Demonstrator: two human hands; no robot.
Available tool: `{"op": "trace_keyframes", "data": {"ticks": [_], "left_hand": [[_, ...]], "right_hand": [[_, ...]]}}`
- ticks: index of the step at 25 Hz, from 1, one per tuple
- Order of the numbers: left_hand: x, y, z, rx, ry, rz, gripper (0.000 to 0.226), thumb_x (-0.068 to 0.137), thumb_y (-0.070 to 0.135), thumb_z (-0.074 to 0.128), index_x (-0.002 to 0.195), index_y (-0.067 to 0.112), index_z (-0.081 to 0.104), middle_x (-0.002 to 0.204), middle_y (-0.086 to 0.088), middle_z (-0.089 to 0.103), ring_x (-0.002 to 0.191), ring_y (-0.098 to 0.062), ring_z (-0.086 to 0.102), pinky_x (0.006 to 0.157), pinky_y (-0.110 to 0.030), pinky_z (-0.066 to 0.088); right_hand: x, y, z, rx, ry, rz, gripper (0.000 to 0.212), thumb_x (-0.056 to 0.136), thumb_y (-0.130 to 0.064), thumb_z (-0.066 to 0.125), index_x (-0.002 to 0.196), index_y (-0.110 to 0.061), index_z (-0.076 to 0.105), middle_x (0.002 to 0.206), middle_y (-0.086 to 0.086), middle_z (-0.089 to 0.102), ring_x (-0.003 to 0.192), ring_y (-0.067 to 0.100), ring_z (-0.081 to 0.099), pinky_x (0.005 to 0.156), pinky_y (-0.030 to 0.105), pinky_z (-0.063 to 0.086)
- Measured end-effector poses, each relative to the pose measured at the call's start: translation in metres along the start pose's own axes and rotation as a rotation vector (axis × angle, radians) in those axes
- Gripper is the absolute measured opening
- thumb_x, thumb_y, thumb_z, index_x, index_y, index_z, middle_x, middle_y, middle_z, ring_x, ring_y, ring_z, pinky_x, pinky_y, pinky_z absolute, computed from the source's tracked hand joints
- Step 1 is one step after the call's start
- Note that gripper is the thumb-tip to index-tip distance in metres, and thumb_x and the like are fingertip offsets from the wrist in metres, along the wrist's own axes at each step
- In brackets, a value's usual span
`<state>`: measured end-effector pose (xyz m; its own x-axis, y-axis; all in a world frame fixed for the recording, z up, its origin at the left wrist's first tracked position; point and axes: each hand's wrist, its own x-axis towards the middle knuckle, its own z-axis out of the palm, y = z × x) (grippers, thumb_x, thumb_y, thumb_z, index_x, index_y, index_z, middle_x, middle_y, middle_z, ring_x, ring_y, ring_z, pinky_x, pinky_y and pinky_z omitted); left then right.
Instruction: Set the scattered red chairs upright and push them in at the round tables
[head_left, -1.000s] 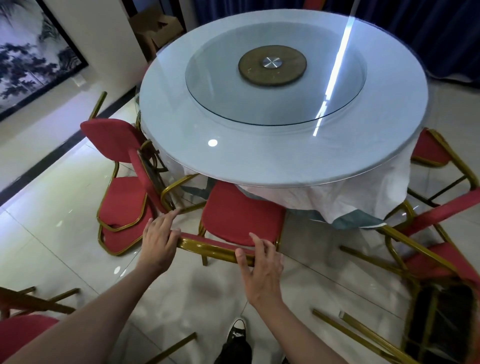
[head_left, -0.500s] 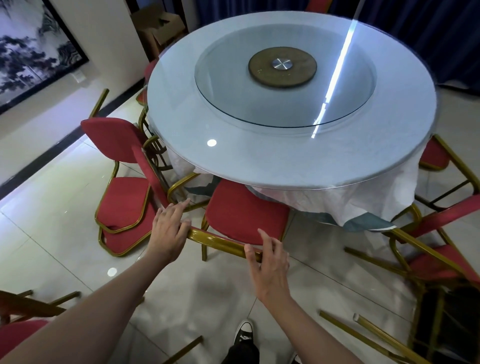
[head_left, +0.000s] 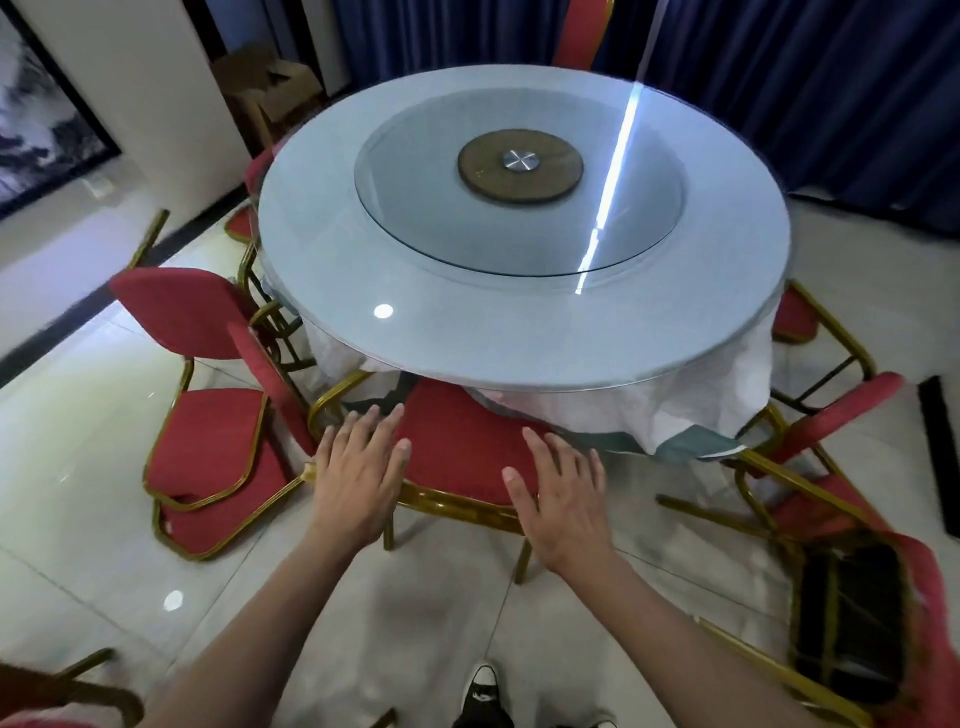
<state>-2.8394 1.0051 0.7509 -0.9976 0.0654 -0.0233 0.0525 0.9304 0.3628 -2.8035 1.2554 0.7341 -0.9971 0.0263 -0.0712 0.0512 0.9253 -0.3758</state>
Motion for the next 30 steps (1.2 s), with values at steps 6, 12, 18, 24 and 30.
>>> {"op": "trace_keyframes", "data": {"ticks": [6, 12, 18, 24, 30], "left_hand": [[0.001, 0.068, -0.013, 0.0, 0.015, 0.134, 0.069, 0.099, 0.061, -0.001, 0.158, 0.035, 0.023, 0.164, -0.001, 0.027, 0.155, -0.023, 0.01, 0.125, -0.049, 0.004], [0.0, 0.15, -0.004, -0.009, -0.011, 0.278, 0.076, 0.093, 0.068, -0.012, 0.158, 0.039, 0.015, 0.167, 0.001, 0.018, 0.156, -0.022, 0.001, 0.125, -0.045, -0.004], [-0.03, 0.249, 0.025, -0.038, -0.066, 0.45, 0.08, 0.091, 0.07, -0.015, 0.159, 0.039, 0.014, 0.167, 0.002, 0.014, 0.155, -0.018, -0.001, 0.125, -0.041, -0.007], [-0.105, 0.371, 0.066, -0.052, -0.094, 0.567, 0.071, 0.096, 0.066, -0.006, 0.157, 0.039, 0.019, 0.165, -0.001, 0.021, 0.154, -0.023, 0.008, 0.124, -0.042, -0.002], [-0.175, 0.488, 0.107, -0.11, -0.118, 0.644, 0.066, 0.097, 0.061, 0.001, 0.156, 0.039, 0.021, 0.165, 0.0, 0.021, 0.155, -0.021, 0.003, 0.125, -0.046, 0.0]], "right_hand": [[-0.004, 0.021, -0.045, 0.0, 0.129, 0.084, 0.069, 0.099, -0.069, 0.013, 0.156, -0.033, 0.027, 0.157, 0.005, 0.037, 0.145, 0.025, 0.032, 0.125, 0.053, 0.01], [-0.031, 0.082, -0.089, 0.002, 0.214, 0.203, 0.068, 0.099, -0.07, 0.016, 0.157, -0.035, 0.025, 0.158, 0.005, 0.036, 0.147, 0.026, 0.03, 0.125, 0.052, 0.01], [-0.095, 0.168, -0.133, 0.018, 0.293, 0.276, 0.071, 0.098, -0.073, 0.01, 0.155, -0.036, 0.029, 0.157, 0.001, 0.035, 0.147, 0.023, 0.03, 0.124, 0.053, 0.013], [-0.199, 0.28, -0.178, 0.045, 0.358, 0.374, 0.07, 0.099, -0.072, 0.015, 0.154, -0.033, 0.035, 0.158, 0.0, 0.036, 0.147, 0.021, 0.03, 0.126, 0.051, 0.009], [-0.289, 0.393, -0.221, 0.016, 0.383, 0.458, 0.064, 0.099, -0.07, 0.017, 0.152, -0.037, 0.029, 0.157, -0.002, 0.033, 0.147, 0.02, 0.028, 0.125, 0.053, 0.011]]}}
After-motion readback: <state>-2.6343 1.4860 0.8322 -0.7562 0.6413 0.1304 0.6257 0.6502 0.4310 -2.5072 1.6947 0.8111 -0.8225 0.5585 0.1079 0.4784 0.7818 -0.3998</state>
